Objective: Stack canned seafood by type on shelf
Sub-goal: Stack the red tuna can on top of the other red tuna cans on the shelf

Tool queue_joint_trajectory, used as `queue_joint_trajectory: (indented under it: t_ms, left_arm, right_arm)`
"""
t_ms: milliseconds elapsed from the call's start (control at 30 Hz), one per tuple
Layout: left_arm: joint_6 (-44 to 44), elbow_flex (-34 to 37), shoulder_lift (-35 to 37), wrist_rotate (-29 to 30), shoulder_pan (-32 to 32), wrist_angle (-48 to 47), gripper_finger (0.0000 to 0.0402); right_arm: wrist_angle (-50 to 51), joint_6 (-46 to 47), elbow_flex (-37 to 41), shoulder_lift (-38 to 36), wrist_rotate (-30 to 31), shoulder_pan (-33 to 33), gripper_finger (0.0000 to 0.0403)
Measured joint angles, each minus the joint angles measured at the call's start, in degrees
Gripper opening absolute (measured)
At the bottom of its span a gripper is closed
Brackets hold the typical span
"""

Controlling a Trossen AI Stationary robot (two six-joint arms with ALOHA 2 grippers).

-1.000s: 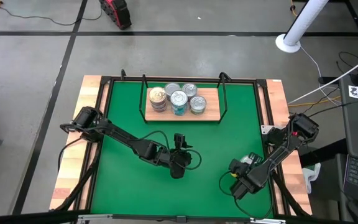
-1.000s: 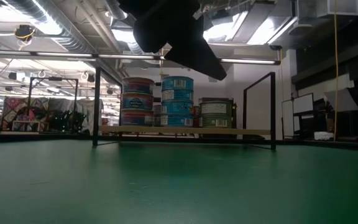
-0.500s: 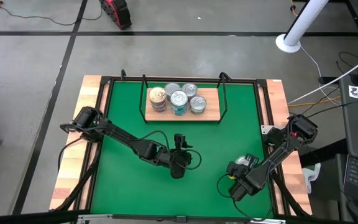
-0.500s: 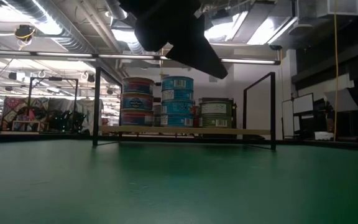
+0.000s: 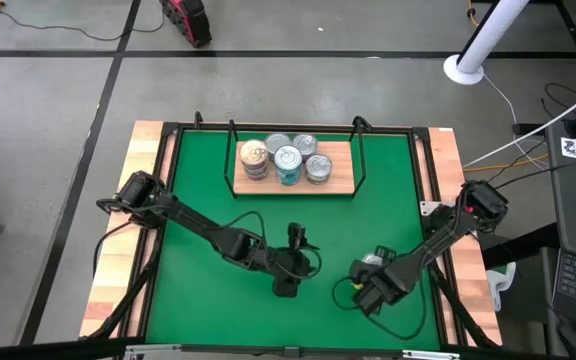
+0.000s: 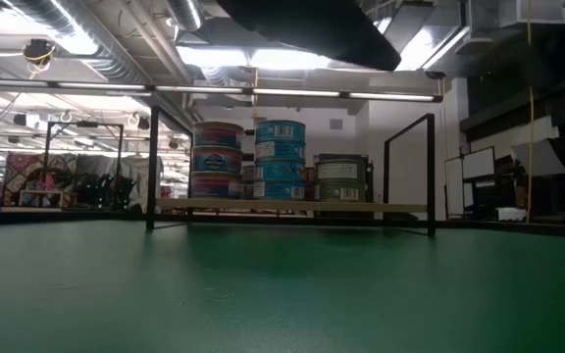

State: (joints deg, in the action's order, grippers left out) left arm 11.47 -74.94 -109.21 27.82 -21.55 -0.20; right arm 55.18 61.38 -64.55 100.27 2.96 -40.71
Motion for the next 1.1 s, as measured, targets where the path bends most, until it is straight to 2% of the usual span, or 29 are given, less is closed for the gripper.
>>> queue_joint_trajectory:
  t_ms: [433,533,633,1100]
  left_arm:
    - [3.7,0.0,0.0,-0.5,-1.1,0.8,0.0253]
    - [4.8,0.0,0.0,-2.7,-1.4,0.3,0.0253]
    - [5.9,0.0,0.0,-4.6,-2.0,-1.1,0.0253]
    - [11.1,0.0,0.0,-4.7,-5.8,-2.8,0.0253]
  right_arm:
    - [-12.8,-14.1,0.0,0.0,-1.1,8.0,0.0000]
    - [-15.9,-16.6,0.0,0.0,-1.7,9.4,0.0000]
    - [-18.5,-18.5,0.0,0.0,-2.7,10.7,0.0000]
    - [-26.7,-22.8,0.0,0.0,-6.6,14.3,0.0000]
